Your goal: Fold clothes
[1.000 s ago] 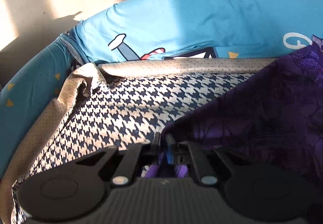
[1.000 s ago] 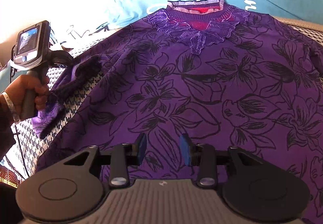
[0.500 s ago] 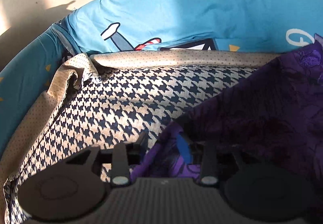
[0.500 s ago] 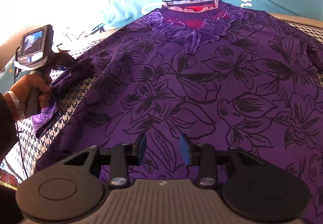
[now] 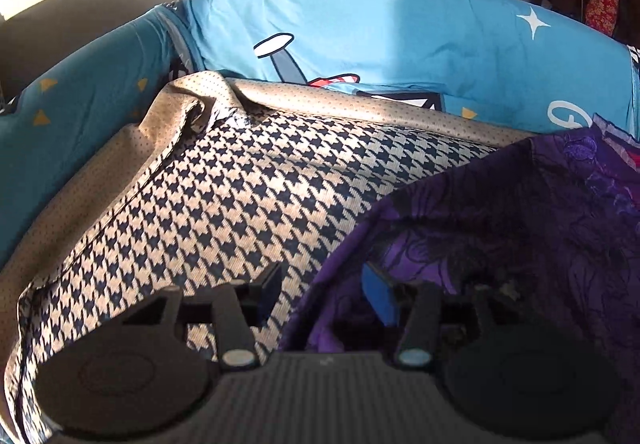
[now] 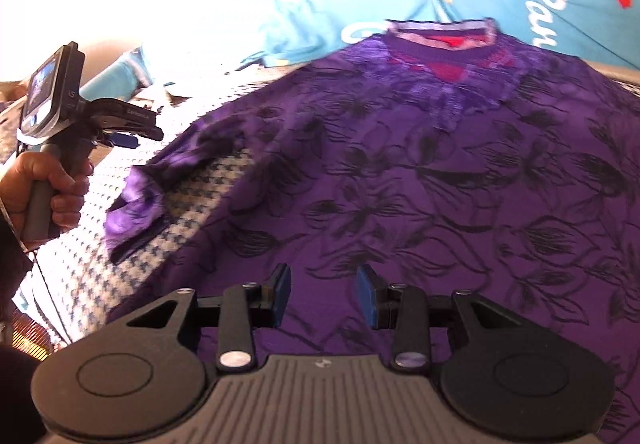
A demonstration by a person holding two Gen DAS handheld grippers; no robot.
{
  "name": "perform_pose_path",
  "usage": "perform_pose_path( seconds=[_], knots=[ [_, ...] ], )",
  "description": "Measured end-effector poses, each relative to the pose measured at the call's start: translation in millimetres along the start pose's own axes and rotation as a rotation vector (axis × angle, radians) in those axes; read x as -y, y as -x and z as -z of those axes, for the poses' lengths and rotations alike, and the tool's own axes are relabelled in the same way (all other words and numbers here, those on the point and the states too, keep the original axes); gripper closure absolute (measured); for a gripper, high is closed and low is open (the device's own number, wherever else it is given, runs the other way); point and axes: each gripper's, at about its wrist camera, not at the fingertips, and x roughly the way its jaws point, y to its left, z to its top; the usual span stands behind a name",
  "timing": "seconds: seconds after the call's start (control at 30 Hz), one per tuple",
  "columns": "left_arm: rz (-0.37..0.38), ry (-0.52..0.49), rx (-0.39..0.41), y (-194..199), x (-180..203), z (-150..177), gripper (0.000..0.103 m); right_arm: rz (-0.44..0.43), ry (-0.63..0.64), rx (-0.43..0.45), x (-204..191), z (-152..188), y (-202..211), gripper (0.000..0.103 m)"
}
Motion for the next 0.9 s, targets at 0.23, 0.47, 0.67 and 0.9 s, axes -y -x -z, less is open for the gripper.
perform_pose_path(
  seconds=[0.23, 0.47, 0.67, 0.9],
  knots=[
    [0.031, 0.091, -0.028, 17, -27, 16, 0.049, -0.06, 0.056, -0.005, -19, 3, -7, 0.067],
    [0.043, 0.162, -0.066, 25, -48, 30, 0.047, -0.034, 0.085, -0.022, -25, 5, -14, 0.067],
    [0.079, 0.199, -0.088, 36, -55, 42, 0.047, -0.022, 0.096, -0.038, -24, 6, -17, 0.067],
    [0.083, 0.195, -0.178, 26, -48, 55, 0.049, -0.007, 0.103, -0.035, -23, 6, -17, 0.067]
  ],
)
